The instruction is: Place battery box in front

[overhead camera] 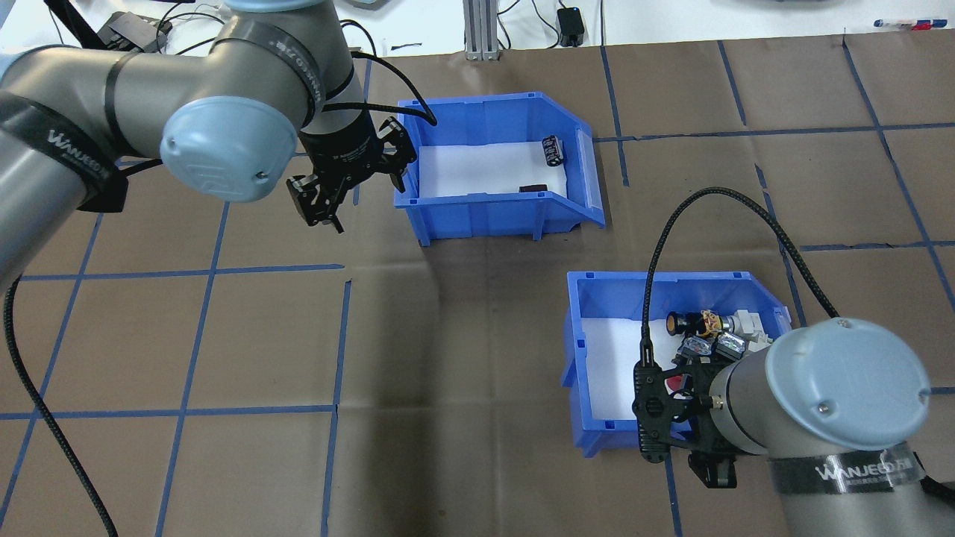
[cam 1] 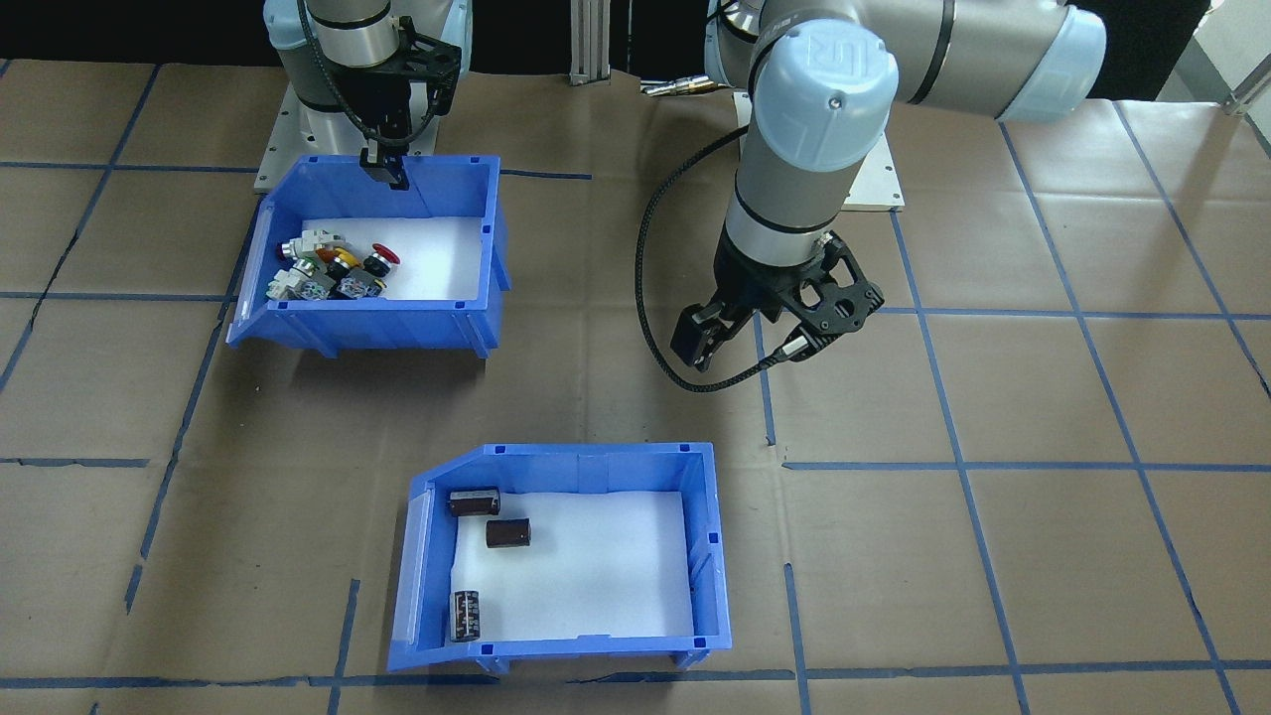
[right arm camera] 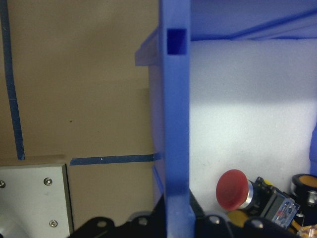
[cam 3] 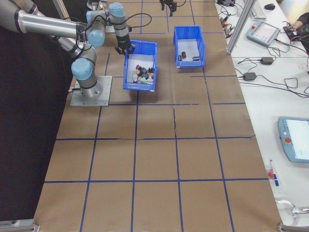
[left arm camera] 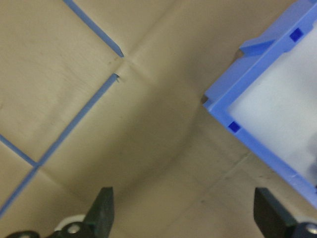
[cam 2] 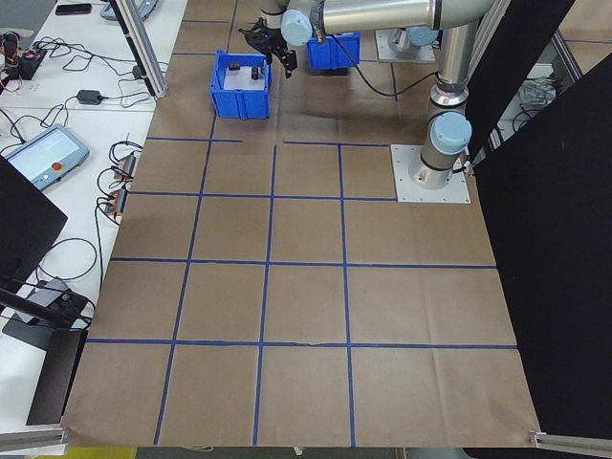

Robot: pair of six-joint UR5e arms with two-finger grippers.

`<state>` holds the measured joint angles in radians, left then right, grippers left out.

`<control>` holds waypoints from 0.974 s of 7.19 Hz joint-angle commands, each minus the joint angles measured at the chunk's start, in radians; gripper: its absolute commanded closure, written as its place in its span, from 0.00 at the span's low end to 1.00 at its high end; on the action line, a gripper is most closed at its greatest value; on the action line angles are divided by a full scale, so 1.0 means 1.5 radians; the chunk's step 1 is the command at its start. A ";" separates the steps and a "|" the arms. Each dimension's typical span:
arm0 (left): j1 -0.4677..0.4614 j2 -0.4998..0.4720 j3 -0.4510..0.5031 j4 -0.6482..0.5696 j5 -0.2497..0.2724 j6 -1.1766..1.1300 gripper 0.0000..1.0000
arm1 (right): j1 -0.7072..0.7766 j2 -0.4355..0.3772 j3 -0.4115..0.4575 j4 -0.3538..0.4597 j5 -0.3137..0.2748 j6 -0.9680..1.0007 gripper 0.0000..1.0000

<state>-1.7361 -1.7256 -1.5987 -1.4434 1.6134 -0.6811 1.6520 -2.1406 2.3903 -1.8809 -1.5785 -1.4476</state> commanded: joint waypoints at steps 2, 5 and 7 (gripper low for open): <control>0.047 0.071 -0.015 -0.031 0.056 0.424 0.00 | 0.068 0.067 -0.021 -0.055 -0.001 0.072 1.00; 0.064 0.153 -0.084 -0.038 -0.003 0.571 0.00 | 0.209 0.196 -0.085 -0.103 -0.026 0.205 1.00; 0.074 0.165 -0.101 -0.037 -0.001 0.583 0.00 | 0.292 0.268 -0.101 -0.181 -0.080 0.273 1.00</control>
<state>-1.6321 -1.4918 -1.7356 -1.4991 1.6141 0.1747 2.0129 -1.8062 2.2600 -2.0893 -1.6552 -1.1049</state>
